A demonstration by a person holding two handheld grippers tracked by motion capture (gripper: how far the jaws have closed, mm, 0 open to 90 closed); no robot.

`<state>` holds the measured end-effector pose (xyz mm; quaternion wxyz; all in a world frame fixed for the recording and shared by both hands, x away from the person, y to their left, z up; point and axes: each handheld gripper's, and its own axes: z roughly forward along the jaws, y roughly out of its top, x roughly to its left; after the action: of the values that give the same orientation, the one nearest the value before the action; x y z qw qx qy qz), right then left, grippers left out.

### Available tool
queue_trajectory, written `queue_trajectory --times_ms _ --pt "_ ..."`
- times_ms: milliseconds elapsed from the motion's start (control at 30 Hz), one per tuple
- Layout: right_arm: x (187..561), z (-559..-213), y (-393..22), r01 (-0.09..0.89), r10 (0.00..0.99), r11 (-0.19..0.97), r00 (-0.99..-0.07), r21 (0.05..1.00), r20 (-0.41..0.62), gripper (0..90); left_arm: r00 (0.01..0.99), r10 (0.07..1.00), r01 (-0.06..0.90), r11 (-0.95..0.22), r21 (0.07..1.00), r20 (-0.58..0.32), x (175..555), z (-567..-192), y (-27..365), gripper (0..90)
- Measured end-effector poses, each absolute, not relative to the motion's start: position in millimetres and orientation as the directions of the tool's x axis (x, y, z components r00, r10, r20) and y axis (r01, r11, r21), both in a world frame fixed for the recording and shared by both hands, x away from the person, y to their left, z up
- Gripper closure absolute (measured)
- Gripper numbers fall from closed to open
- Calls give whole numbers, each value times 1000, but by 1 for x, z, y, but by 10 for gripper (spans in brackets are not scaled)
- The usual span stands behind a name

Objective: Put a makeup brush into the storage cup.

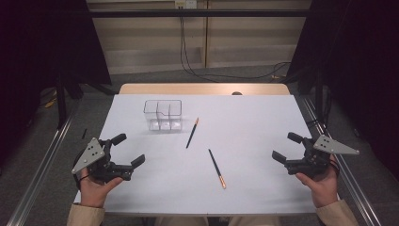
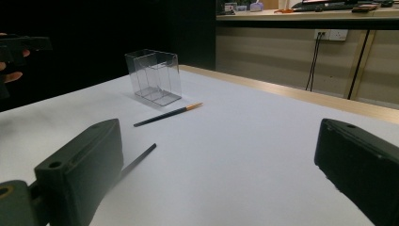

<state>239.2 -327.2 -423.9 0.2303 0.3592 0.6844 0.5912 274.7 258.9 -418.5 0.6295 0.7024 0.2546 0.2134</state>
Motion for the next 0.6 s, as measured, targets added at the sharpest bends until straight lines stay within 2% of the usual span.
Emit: queue_trajectory --times_ms 600 --pt "239 -425 -325 229 760 58 -641 972 106 11 771 635 98 -69 993 -32 284 -417 250 0"
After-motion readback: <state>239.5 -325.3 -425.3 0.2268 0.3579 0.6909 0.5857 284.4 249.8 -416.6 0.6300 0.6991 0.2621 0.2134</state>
